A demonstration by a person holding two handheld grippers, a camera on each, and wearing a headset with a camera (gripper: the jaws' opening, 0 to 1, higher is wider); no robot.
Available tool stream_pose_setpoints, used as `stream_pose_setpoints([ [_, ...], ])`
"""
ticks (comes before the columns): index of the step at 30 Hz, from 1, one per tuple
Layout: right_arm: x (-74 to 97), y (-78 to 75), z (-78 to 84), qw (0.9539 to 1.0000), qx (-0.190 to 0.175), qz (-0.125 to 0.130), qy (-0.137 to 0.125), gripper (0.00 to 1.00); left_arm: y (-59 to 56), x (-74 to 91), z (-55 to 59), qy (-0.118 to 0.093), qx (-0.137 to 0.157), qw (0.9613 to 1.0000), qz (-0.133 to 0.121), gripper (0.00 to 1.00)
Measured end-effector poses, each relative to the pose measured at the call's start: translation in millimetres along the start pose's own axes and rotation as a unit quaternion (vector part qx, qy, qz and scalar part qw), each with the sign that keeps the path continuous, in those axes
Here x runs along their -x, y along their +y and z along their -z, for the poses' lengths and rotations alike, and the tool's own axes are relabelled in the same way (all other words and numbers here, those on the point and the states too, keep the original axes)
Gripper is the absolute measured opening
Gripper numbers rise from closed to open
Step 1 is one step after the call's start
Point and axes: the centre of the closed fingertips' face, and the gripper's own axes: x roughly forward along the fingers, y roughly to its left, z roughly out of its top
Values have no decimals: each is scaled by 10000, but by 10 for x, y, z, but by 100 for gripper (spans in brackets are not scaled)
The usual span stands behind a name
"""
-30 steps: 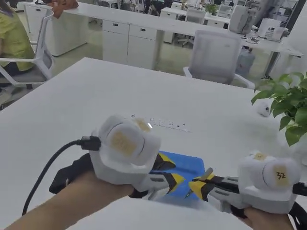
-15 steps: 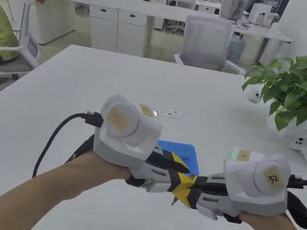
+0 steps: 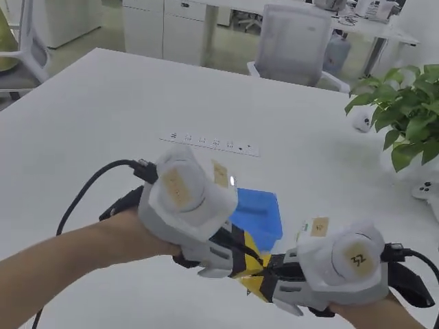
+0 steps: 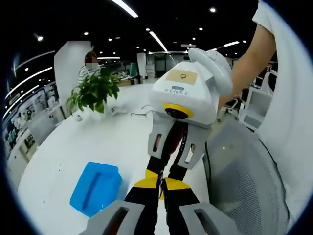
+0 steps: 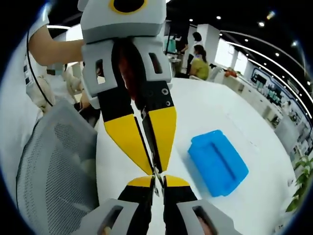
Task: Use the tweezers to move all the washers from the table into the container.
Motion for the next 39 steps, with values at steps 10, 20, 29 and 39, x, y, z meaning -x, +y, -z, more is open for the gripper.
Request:
stream_pose_setpoints([
  [10,-227,-233,228,9984,190,216,481,4,207,-179,352,576,-334,9972,-354,0],
  [20,-603,-255,474,9958,124,-139,898,4,289,-391,778,889,-175,9951,-398,0],
  [29,-800,-211,548,9896,707,-450,1172,4,342,-467,1202,1324,356,9900,-331,0],
  [39,-868,-178,554,9885,665,-675,1180,4,302,-573,1457,1807,378,9827,-152,0],
])
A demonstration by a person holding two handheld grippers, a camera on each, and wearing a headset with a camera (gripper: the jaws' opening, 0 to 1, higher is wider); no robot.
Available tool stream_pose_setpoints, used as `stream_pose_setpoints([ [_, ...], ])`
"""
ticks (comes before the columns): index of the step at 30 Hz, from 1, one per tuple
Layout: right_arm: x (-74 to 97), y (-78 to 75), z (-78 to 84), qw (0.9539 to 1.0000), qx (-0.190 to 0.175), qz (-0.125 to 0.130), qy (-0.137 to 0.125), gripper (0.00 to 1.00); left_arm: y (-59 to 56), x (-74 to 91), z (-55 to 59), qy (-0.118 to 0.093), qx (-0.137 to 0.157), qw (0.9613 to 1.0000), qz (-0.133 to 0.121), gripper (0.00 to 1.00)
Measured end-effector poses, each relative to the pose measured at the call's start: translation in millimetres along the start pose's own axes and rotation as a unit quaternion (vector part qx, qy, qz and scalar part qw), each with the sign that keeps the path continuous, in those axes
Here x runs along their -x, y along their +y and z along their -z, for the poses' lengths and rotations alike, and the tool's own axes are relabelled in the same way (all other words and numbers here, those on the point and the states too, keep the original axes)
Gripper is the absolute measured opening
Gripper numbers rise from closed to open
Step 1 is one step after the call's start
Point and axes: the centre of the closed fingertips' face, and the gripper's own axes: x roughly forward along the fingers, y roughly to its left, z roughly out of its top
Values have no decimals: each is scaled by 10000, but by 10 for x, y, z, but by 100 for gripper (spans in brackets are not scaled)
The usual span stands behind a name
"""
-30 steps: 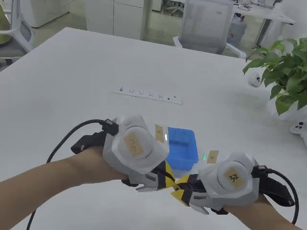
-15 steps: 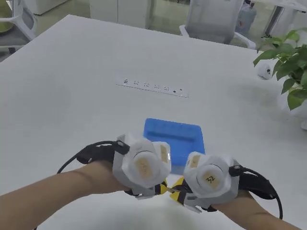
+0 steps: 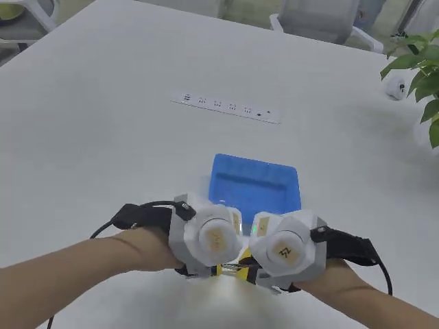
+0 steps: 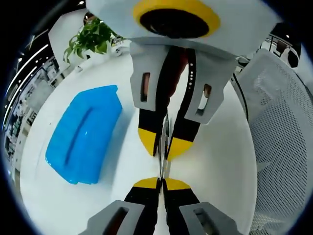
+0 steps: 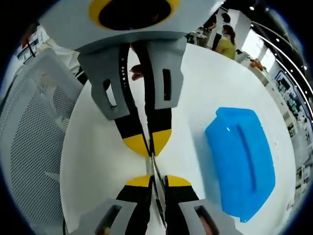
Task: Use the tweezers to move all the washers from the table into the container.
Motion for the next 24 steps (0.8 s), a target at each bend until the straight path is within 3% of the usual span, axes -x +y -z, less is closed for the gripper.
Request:
stream_pose_setpoints([
  [1,-15,13,-36,9998,-118,-40,-138,4,29,27,-3,46,-3,10000,-26,0],
  [4,-7,-4,-9,9994,-350,19,-82,4,35,-13,22,46,30,10000,1,0],
  [5,-7,12,-18,9979,-636,38,-127,5,32,-18,30,44,-48,10000,-15,0],
  [6,-5,16,-20,9975,-697,26,-138,5,27,-22,35,41,-245,9997,-19,0],
  [7,9,16,-33,9957,-898,26,-205,5,27,-24,32,25,-317,9995,-3,0],
  [12,235,-29,-93,9868,-1465,303,-613,11,46,-9,35,65,-104,9999,102,0],
  [14,399,-8,-93,9797,-1768,532,-783,15,35,-10,36,64,-134,9998,120,0],
  [15,504,27,-94,9739,-1961,641,-945,16,35,-9,36,71,-134,9998,121,0],
  [18,712,129,-16,9619,-2331,893,-1114,16,45,-18,35,167,77,9997,154,0],
  [21,885,242,91,9555,-2476,1149,-1123,16,37,-13,38,184,-33,9997,172,0],
  [22,967,277,112,9494,-2616,1262,-1199,17,31,-10,38,194,-1,9997,165,0],
  [23,993,290,121,9473,-2669,1283,-1222,18,28,-9,36,228,191,9994,161,0],
  [24,1091,332,154,9380,-2881,1424,-1297,20,26,-9,37,253,260,9992,185,0],
])
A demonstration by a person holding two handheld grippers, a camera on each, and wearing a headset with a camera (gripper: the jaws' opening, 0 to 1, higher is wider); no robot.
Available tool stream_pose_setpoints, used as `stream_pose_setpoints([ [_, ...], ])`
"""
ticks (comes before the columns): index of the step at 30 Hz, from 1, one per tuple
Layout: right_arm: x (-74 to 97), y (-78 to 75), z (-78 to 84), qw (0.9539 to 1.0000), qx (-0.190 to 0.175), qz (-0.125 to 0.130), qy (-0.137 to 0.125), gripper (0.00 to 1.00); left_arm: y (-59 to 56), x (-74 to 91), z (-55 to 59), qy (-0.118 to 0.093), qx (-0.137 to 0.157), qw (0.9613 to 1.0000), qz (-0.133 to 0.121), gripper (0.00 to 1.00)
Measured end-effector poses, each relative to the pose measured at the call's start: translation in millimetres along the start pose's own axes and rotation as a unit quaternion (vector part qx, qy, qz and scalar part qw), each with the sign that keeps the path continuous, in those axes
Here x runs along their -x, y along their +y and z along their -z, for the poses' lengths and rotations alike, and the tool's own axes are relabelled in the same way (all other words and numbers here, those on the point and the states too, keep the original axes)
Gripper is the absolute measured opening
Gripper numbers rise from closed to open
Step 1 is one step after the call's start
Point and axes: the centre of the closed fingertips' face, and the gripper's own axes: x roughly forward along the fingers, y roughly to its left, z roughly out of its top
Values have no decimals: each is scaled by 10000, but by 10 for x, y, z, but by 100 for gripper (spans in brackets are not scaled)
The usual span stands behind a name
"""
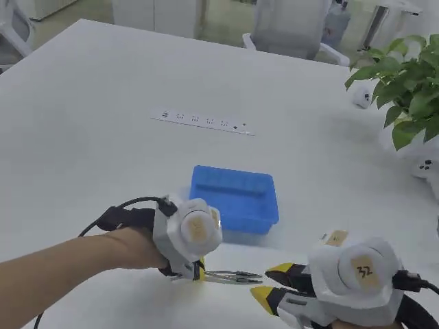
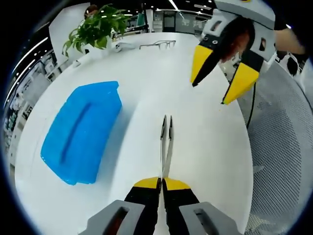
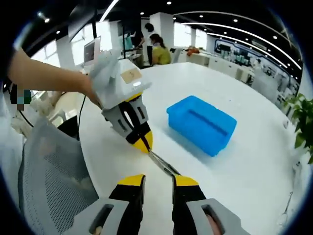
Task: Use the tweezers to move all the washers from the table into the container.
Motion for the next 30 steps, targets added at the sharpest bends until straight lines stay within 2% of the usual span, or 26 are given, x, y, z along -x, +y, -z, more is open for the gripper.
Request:
stream_pose_setpoints([
  [3,168,-22,3,9990,-286,290,-184,25,-19,-1,-4,46,-10,10000,-4,3],
  [7,328,-5,-35,9968,-487,471,-426,30,-2,28,42,263,-63,9994,-211,8],
  [10,397,-14,-50,9946,-584,630,-588,37,4,92,136,400,214,9986,-286,12],
  [12,408,-3,-38,9940,-658,599,-635,37,7,153,160,219,534,9976,-381,14],
  [13,408,5,-31,9938,-675,602,-648,38,12,215,165,96,768,9958,-496,17],
  [14,409,8,-27,9936,-672,625,-658,39,-3,263,163,3,900,9946,-509,20],
  [15,412,-2,-22,9934,-671,649,-665,40,-22,343,145,-186,1155,9916,-545,21],
  [16,421,-7,-22,9928,-699,673,-696,42,-22,376,137,-263,1247,9901,-584,24],
  [17,431,-17,-31,9920,-741,692,-748,44,-5,480,105,-521,1520,9842,-742,30],
  [18,439,-26,-38,9908,-821,709,-804,47,-14,545,90,-682,1697,9802,-758,32],
  [19,442,-24,-33,9907,-858,683,-811,49,-40,650,80,-878,1978,9733,-764,32],
  [20,445,-16,-26,9906,-887,657,-811,49,-47,728,60,-1078,2133,9677,-804,31],
  [21,462,-34,-19,9898,-887,716,-850,49,-66,849,34,-1363,2374,9579,-867,32],
  [22,474,-45,-19,9893,-880,758,-879,52,-96,928,33,-1495,2558,9510,-884,33],
  [23,488,-57,-12,9889,-897,769,-898,54,-137,1040,11,-1730,2724,9418,-937,36],
  [25,510,-75,-6,9870,-1032,776,-960,61,-215,1200,-10,-2025,2879,9301,-1047,42],
  [28,540,-107,-7,9839,-1153,831,-1083,71,-298,1387,9,-2205,2956,9194,-1368,56],
  [29,557,-135,1,9825,-1159,922,-1127,74,-323,1431,17,-2227,2986,9169,-1433,59],
  [30,567,-151,8,9819,-1140,991,-1144,80,-344,1494,21,-2295,2986,9128,-1578,61],
])
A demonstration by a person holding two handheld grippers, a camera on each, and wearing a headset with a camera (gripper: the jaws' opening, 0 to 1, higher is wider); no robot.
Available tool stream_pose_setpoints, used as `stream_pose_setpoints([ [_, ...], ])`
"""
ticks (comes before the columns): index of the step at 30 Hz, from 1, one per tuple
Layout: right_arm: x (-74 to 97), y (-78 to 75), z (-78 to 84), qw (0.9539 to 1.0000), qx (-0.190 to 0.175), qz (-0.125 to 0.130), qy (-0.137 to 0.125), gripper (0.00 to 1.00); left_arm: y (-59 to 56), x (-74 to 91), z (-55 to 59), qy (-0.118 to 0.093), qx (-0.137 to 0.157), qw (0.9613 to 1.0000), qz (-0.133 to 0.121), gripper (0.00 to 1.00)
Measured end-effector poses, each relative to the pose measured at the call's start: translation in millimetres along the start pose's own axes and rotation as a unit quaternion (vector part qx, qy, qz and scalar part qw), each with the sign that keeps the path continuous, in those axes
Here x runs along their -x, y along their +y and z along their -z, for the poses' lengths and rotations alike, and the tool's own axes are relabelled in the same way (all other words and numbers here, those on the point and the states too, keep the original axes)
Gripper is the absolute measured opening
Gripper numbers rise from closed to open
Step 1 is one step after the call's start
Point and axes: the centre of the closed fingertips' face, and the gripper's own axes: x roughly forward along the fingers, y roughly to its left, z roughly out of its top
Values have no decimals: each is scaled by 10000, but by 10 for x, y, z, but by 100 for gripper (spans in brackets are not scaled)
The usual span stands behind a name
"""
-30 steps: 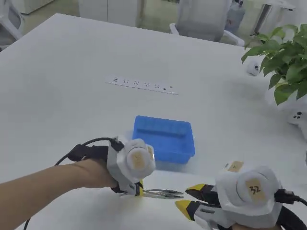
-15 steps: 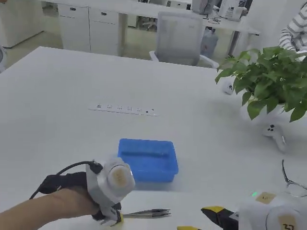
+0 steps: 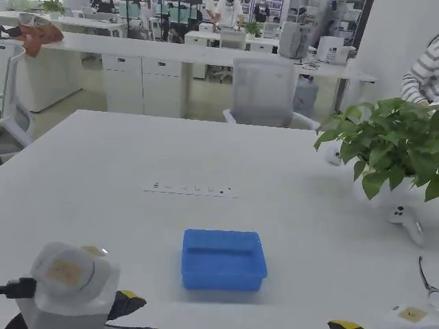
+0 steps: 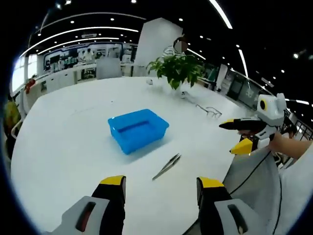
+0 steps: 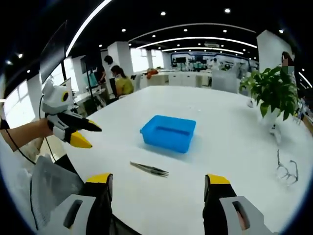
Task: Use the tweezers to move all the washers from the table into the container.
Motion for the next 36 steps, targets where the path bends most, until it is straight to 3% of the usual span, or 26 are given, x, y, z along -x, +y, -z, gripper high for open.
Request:
stream_pose_setpoints([
  [2,21,-38,14,9999,30,112,-35,85,-29,96,31,12,-44,9999,-123,62],
  [5,60,-71,19,9997,-15,185,-162,91,6,209,28,-129,-101,9986,-511,71],
  [9,79,-90,35,9995,-107,228,-194,98,77,323,-5,-512,-185,9934,-1008,78],
  [11,81,-84,35,9995,-152,200,-204,99,111,324,48,-588,-157,9919,-1116,79],
  [13,80,-87,22,9994,-165,206,-231,99,143,311,87,-597,-44,9910,-1193,86],
  [17,73,-91,30,9995,-106,223,-214,99,165,302,102,-747,17,9893,-1255,93],
  [22,70,-100,58,9994,-83,258,-194,97,199,299,129,-746,33,9874,-1392,98],
  [36,54,-102,78,9995,6,284,-147,99,178,242,283,-528,147,9894,-1347,99],
])
